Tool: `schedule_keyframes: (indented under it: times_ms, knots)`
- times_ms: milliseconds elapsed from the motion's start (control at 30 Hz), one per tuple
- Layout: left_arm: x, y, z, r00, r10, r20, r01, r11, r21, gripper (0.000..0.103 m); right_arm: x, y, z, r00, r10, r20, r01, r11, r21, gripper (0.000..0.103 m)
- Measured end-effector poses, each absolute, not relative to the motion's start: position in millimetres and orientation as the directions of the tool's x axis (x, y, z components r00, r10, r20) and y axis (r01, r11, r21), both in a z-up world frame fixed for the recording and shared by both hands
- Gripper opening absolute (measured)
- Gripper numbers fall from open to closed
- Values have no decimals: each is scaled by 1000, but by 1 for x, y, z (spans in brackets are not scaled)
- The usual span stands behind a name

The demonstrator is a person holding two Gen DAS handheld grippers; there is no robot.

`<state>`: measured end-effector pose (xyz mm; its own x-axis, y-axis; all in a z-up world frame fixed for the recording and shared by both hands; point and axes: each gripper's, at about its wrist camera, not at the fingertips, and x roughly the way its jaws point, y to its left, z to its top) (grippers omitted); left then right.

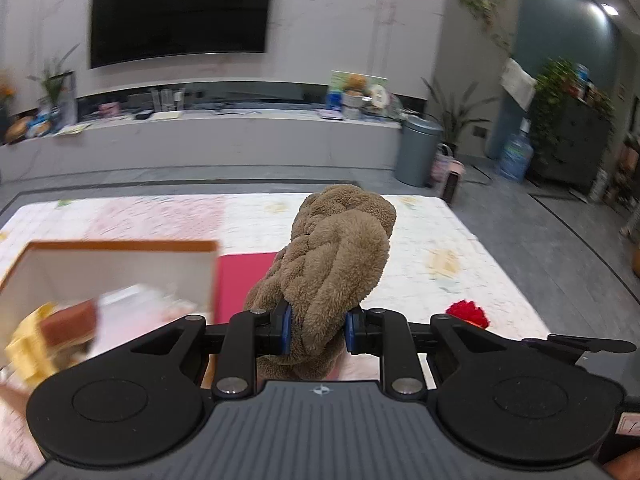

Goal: Organize soft objects
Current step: 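Lift and carry the bear and ball over the orange box with both grippers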

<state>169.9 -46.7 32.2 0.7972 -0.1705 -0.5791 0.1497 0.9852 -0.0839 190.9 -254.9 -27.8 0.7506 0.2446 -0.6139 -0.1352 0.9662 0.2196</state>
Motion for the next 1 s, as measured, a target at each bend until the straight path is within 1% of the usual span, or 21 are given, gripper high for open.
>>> schedule_keyframes:
  times_ms: [300, 467, 567, 633, 767, 833, 900, 1000]
  knots:
    - [149, 35, 41, 820, -46, -570, -32, 991, -126, 27, 186, -184, -11, 733, 342, -588, -275, 940, 203, 44]
    - [151, 77, 52, 825, 48, -563, -129, 986, -106, 27, 190, -138, 0, 715, 411, -565, -373, 908, 189, 44]
    - [157, 102, 56, 813, 89, -576, -168, 982, -86, 27, 198, -114, 5, 700, 443, -560, -419, 890, 180, 44]
    - [163, 120, 54, 796, 108, -595, -185, 980, -69, 27, 204, -99, 6, 687, 458, -564, -445, 879, 171, 44]
    - [180, 147, 45, 756, 96, -648, -176, 983, -59, 27, 219, -74, 4, 656, 481, -582, -490, 857, 156, 44]
    - [188, 154, 38, 740, 108, -664, -169, 985, -29, 27, 230, -63, 2, 640, 487, -595, -506, 849, 150, 44]
    - [197, 156, 30, 723, 125, -679, -145, 989, 28, 27, 239, -53, -1, 625, 491, -607, -524, 840, 141, 44]
    - [215, 162, 18, 687, 136, -714, -127, 990, 66, 27, 253, -37, -5, 615, 479, -627, -542, 834, 106, 44]
